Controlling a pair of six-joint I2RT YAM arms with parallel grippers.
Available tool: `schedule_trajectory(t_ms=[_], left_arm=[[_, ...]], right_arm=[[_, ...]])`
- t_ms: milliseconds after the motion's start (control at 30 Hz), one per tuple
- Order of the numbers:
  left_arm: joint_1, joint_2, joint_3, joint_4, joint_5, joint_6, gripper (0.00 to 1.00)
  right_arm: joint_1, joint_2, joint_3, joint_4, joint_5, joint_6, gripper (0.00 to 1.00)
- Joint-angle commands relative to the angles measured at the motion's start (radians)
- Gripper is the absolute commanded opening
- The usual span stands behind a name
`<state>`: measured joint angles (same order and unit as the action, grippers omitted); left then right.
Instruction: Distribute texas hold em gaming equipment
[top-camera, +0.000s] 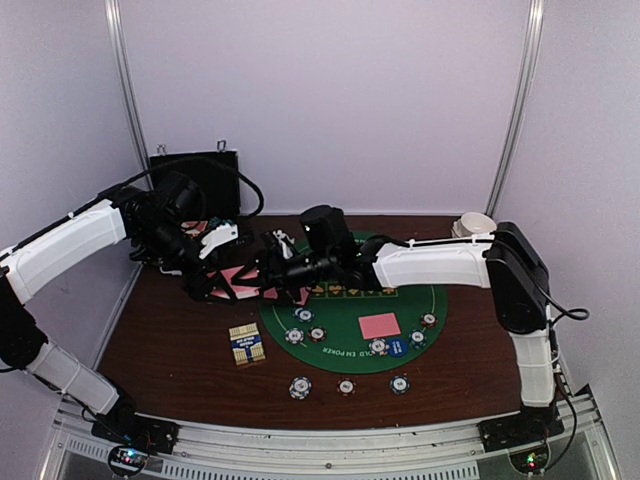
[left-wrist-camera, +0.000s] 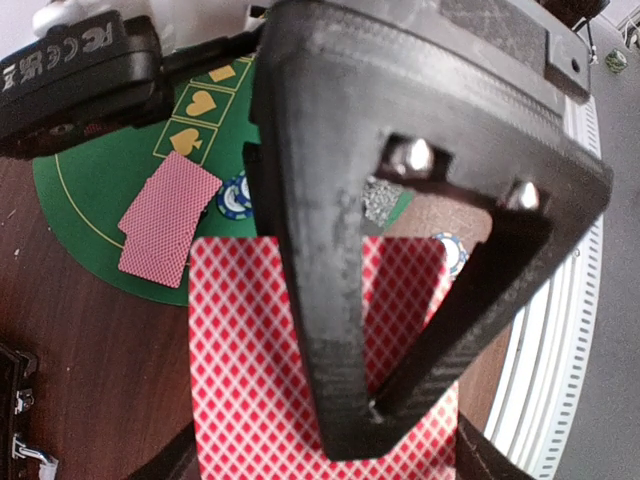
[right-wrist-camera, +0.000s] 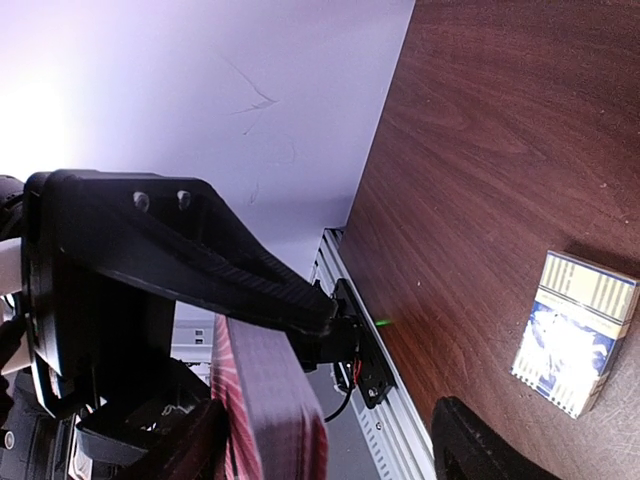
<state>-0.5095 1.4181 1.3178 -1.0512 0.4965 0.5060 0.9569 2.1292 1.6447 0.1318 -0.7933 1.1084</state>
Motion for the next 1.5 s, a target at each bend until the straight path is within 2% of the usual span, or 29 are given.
schedule_trajectory(t_ms=[0, 200, 500, 700, 833, 1167, 1467], left_arm=[[0.006, -0.016, 0.027, 0.022, 0.039, -0.006, 0.0], [0.006, -0.016, 0.026, 0.022, 0.035, -0.006, 0.0], [0.006, -0.011, 0.023, 0.022, 0.032, -0.005, 0.0], [0.006, -0.014, 0.02, 0.022, 0.03, -0.004, 0.0], [0.006, -0.016, 0.017, 0.021, 0.027, -0.001, 0.0], [0.006, -0.015, 0.015, 0.022, 0.021, 0.002, 0.0], [0.006, -0.012, 0.017, 0.021, 0.017, 0.004, 0.0]], right_arm=[[-0.028, -0.06, -0.056, -0.026, -0.001, -0.021, 0.68], [-0.036, -0.09, -0.078, -0.039, -0.016, -0.035, 0.57], [-0.046, -0.153, -0.071, -0.037, -0.036, -0.037, 0.51], [-0.053, -0.169, -0.094, -0.012, -0.053, -0.01, 0.33], [-0.053, -0.174, -0.106, 0.0, -0.06, 0.007, 0.26], [-0.069, -0.201, -0.117, -0.024, -0.069, 0.006, 0.0], [-0.124, -0.299, -0.214, -0.023, -0.067, 0.011, 0.0]])
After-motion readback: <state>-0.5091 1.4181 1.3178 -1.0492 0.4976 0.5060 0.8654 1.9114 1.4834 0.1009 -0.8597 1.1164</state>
